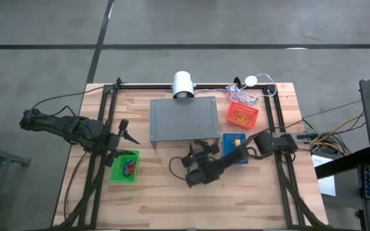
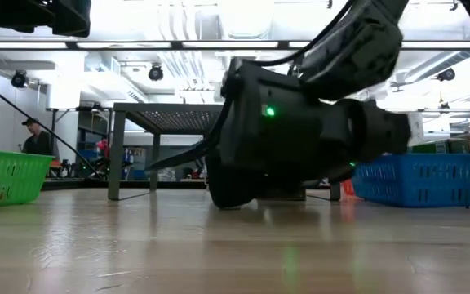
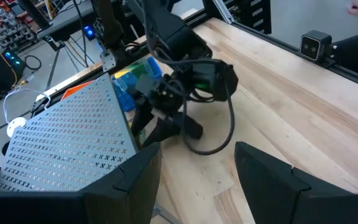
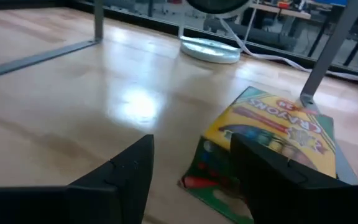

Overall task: Pick & Place Office Desk Supplies
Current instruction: Put the yellow crayons into the blue bin

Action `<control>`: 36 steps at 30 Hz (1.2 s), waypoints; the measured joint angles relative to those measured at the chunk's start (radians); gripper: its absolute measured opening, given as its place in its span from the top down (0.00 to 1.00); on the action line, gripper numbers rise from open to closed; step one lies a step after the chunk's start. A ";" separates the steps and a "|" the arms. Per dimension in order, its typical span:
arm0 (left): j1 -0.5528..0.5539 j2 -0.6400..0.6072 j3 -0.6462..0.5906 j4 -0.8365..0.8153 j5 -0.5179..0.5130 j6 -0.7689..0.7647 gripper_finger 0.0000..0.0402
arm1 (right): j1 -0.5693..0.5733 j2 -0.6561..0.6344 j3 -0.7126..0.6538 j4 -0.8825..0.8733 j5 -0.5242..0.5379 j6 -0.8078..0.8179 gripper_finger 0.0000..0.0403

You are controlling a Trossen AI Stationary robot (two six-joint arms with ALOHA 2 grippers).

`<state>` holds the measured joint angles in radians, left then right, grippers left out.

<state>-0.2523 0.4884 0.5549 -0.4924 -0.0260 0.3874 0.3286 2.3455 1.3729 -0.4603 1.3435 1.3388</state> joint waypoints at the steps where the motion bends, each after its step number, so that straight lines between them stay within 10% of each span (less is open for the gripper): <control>1: 0.000 0.000 0.000 0.000 0.000 0.000 0.48 | -0.003 -0.002 0.001 0.002 -0.007 0.001 0.48; 27: 0.000 0.000 0.000 0.000 0.000 0.000 0.48 | 0.081 -0.157 0.097 -0.018 -0.356 -0.055 0.48; 36: 0.000 0.000 0.000 -0.003 0.000 0.000 0.48 | 0.086 -0.219 0.093 -0.136 -0.217 -0.019 0.48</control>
<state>-0.2523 0.4885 0.5549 -0.4958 -0.0257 0.3874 0.4142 2.1269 1.4658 -0.5967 1.1264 1.3199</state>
